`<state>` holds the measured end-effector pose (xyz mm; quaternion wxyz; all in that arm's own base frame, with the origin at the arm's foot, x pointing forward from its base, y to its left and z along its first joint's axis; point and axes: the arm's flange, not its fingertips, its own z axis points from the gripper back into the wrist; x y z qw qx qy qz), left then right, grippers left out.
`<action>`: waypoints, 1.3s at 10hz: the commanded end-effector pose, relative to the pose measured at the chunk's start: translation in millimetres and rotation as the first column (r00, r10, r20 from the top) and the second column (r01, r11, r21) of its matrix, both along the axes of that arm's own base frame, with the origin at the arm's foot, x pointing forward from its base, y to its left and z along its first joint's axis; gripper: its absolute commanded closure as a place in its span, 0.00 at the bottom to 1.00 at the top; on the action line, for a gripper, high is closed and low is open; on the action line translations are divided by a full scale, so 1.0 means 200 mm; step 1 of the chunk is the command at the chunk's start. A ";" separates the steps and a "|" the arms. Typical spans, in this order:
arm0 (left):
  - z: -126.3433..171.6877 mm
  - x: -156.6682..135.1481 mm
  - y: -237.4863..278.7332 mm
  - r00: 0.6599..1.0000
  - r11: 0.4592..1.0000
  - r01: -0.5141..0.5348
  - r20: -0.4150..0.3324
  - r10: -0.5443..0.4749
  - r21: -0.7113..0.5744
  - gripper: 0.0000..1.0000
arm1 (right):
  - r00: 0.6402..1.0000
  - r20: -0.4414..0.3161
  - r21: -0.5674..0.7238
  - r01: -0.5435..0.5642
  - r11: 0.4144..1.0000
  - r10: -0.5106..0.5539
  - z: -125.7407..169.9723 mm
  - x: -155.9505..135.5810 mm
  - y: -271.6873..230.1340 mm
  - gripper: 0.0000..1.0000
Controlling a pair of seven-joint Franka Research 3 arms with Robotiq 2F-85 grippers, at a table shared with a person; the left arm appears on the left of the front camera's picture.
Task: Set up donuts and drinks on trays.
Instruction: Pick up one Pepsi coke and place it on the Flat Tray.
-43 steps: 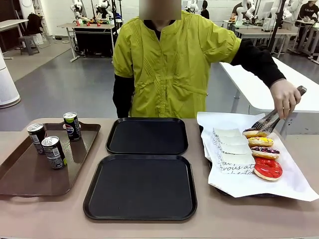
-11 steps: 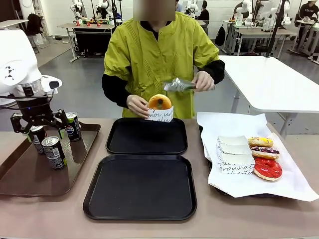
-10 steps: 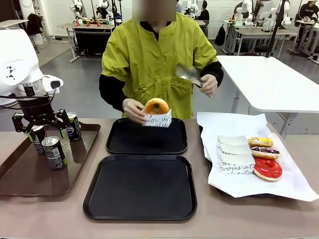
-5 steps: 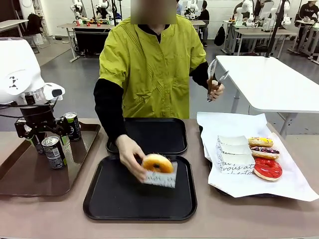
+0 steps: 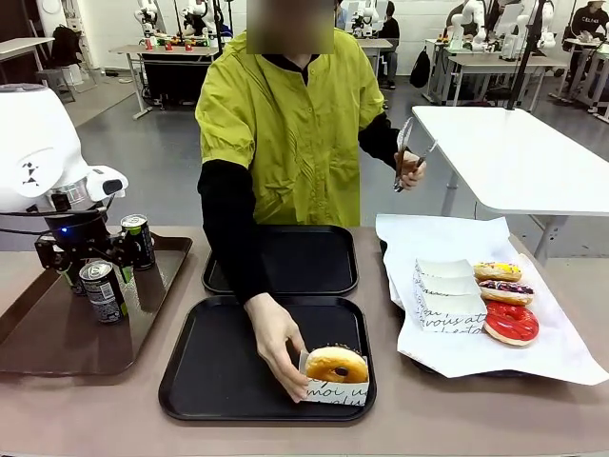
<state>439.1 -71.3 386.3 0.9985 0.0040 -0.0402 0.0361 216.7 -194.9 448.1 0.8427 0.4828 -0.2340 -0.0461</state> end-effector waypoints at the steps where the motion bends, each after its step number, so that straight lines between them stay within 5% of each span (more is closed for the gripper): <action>1: -0.04 -0.02 0.00 1.000 1.000 0.009 0.008 -0.009 -0.001 0.00 | 1.000 0.005 0.001 0.002 1.000 -0.002 -0.01 0.00 0.00 0.00; 7: -0.12 0.02 0.01 1.000 1.000 0.015 0.002 -0.015 0.009 0.00 | 1.000 0.005 0.001 0.002 1.000 -0.002 -0.01 0.00 0.00 0.00; 8: -0.12 0.02 0.00 1.000 1.000 0.016 0.013 -0.016 0.003 0.54 | 1.000 0.005 0.001 0.002 1.000 -0.002 -0.01 0.00 0.00 0.00; 9: -0.12 0.01 0.01 1.000 1.000 0.019 0.012 -0.019 0.005 0.54 | 1.000 0.005 0.001 0.002 1.000 -0.002 -0.01 0.00 0.00 0.00; 10: -0.11 0.01 0.01 1.000 1.000 0.021 0.011 -0.021 0.008 1.00 | 1.000 0.005 0.001 0.002 1.000 -0.002 -0.01 0.00 0.00 0.00; 11: -0.11 0.01 0.01 1.000 1.000 0.021 0.006 -0.021 0.014 0.59 | 1.000 0.005 0.001 0.002 1.000 -0.002 -0.01 0.00 0.00 0.00; 12: -0.10 0.01 0.01 1.000 1.000 0.016 -0.001 -0.016 0.020 1.00 | 1.000 0.005 0.001 0.002 1.000 -0.002 -0.01 0.00 0.00 0.00; 13: -0.10 0.01 0.01 1.000 1.000 0.011 -0.006 -0.011 0.027 1.00 | 1.000 0.005 0.001 0.002 1.000 -0.002 -0.01 0.00 0.00 0.00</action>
